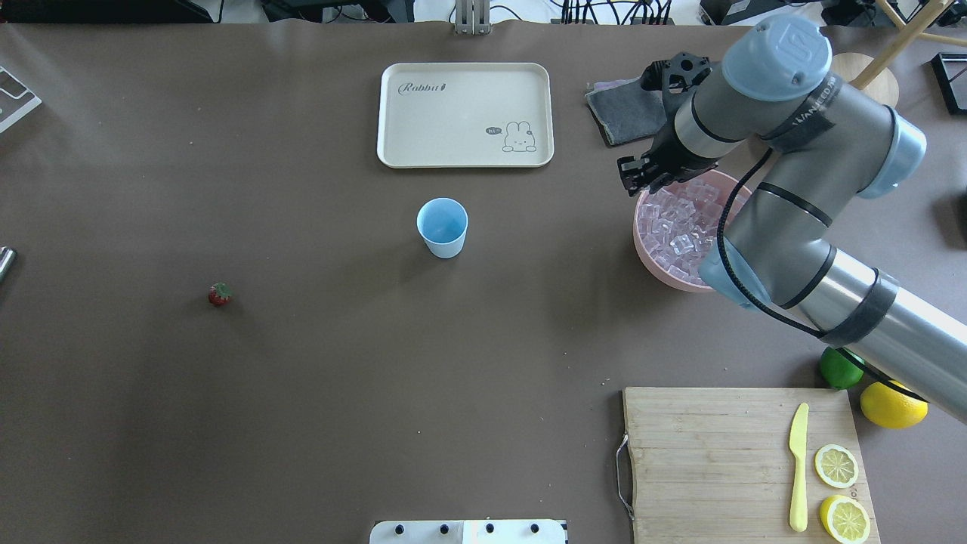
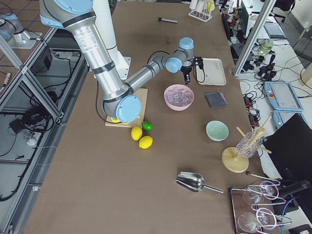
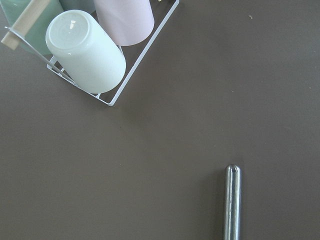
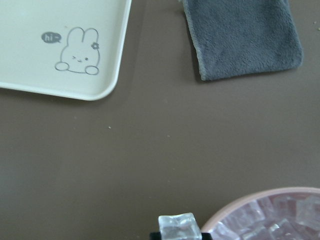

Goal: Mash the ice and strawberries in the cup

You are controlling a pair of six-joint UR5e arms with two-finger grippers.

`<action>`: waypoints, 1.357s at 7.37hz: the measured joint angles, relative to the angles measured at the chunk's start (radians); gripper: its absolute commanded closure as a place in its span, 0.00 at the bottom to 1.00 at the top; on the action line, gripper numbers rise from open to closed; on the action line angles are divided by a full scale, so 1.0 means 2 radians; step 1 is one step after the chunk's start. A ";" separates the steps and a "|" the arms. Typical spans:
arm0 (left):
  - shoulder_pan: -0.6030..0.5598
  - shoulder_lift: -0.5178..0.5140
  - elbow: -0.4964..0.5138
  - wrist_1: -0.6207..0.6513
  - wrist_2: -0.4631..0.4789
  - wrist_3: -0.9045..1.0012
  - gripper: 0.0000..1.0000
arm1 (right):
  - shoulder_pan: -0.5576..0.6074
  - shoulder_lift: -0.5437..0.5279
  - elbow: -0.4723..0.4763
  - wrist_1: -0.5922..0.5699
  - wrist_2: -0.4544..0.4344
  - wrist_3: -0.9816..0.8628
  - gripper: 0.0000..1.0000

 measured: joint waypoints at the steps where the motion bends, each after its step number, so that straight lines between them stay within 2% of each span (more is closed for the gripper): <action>1: 0.000 0.000 0.000 0.000 0.000 0.000 0.01 | -0.015 0.035 -0.006 -0.013 -0.014 0.036 0.94; 4: 0.000 -0.001 0.000 0.000 0.000 0.000 0.01 | -0.087 0.134 -0.067 -0.010 -0.092 0.147 0.92; 6: 0.001 -0.001 0.001 0.000 0.000 0.000 0.01 | -0.124 0.154 -0.090 0.037 -0.129 0.179 0.89; 7: 0.001 -0.002 0.003 0.000 0.000 0.001 0.01 | -0.134 0.155 -0.100 0.057 -0.142 0.188 0.76; 8: 0.001 -0.003 0.005 0.000 0.000 0.001 0.01 | -0.139 0.154 -0.106 0.067 -0.152 0.192 0.36; 9: 0.001 -0.006 0.008 -0.001 0.000 0.001 0.01 | -0.141 0.154 -0.108 0.071 -0.156 0.194 0.01; 10: 0.001 -0.007 0.010 -0.001 0.000 0.001 0.01 | -0.142 0.154 -0.107 0.072 -0.158 0.196 0.00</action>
